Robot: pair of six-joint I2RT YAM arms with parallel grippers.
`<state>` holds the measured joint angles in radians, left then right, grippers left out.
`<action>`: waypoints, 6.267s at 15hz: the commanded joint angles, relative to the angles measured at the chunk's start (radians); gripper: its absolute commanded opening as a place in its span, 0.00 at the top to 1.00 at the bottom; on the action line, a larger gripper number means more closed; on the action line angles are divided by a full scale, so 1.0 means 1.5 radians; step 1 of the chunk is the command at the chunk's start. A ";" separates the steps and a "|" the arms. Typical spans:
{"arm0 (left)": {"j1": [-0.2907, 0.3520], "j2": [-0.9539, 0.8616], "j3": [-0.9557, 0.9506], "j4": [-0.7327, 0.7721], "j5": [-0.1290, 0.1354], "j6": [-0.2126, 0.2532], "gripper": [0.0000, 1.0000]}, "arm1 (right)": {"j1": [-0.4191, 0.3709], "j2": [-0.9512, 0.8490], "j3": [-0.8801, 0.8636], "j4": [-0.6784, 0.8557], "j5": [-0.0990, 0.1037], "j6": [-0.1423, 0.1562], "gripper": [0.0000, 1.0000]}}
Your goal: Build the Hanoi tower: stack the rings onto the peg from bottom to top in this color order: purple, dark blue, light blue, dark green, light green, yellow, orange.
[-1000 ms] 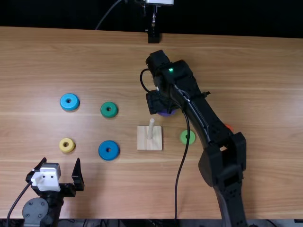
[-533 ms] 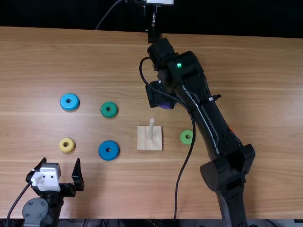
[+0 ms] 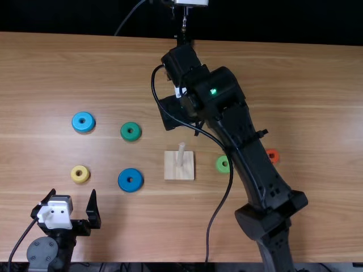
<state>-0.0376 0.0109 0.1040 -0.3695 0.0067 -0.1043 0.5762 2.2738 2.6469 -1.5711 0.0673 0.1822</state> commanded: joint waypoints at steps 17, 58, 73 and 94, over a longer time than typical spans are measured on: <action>0.008 -0.007 -0.069 -0.053 -0.002 0.007 0.00 | 0.041 -0.254 -0.380 0.102 -0.011 -0.027 0.89; 0.008 -0.007 -0.069 -0.053 -0.002 0.007 0.00 | 0.029 -0.193 -0.397 0.155 -0.007 -0.028 0.00; 0.008 -0.007 -0.069 -0.053 -0.002 0.007 0.00 | -0.219 -0.604 -0.868 0.696 0.005 -0.029 0.00; 0.008 -0.007 -0.069 -0.053 -0.002 0.007 0.00 | -0.431 -1.473 -1.741 1.016 -0.077 -0.173 0.00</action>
<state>-0.0372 0.0109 0.1036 -0.3695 0.0067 -0.1047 -0.0601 0.0818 0.0532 -0.0517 -0.0364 -0.0704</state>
